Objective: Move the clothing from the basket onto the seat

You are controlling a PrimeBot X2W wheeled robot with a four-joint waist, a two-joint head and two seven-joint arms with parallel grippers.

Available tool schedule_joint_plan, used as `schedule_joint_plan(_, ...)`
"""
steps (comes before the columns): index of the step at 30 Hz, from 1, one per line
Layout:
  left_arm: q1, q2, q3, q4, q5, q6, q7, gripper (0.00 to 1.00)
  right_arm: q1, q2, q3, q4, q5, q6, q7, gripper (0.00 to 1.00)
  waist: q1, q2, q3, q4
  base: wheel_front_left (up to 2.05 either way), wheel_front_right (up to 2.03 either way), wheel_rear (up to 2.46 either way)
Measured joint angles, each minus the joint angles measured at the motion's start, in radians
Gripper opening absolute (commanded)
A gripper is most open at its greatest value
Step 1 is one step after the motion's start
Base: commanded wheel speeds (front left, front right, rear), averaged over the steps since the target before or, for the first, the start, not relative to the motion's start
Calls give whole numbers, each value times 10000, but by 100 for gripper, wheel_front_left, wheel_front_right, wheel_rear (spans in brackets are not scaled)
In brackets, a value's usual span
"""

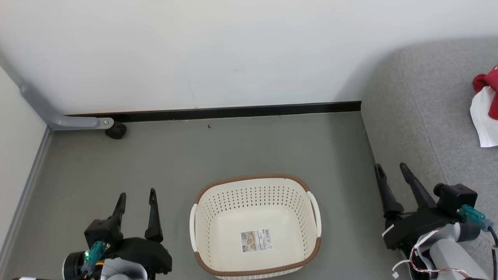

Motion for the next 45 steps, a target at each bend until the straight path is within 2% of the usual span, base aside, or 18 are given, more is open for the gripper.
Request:
schedule_joint_plan(13,1075,10,435,-531,512,117,0,100,810,71,75,-508,-412,-25,2,100,1,0,-482,-58,0,0,0)
schedule_joint_plan(26,1918,-165,587,-1103,848,119,2,100,1523,161,-301,-1120,-583,-541,0,100,1,1,-696,-163,0,0,0)
schedule_joint_plan(45,2056,-311,683,-1496,1254,104,0,100,1577,226,-370,-1423,-807,-631,2,100,3,2,-742,-231,0,0,0)
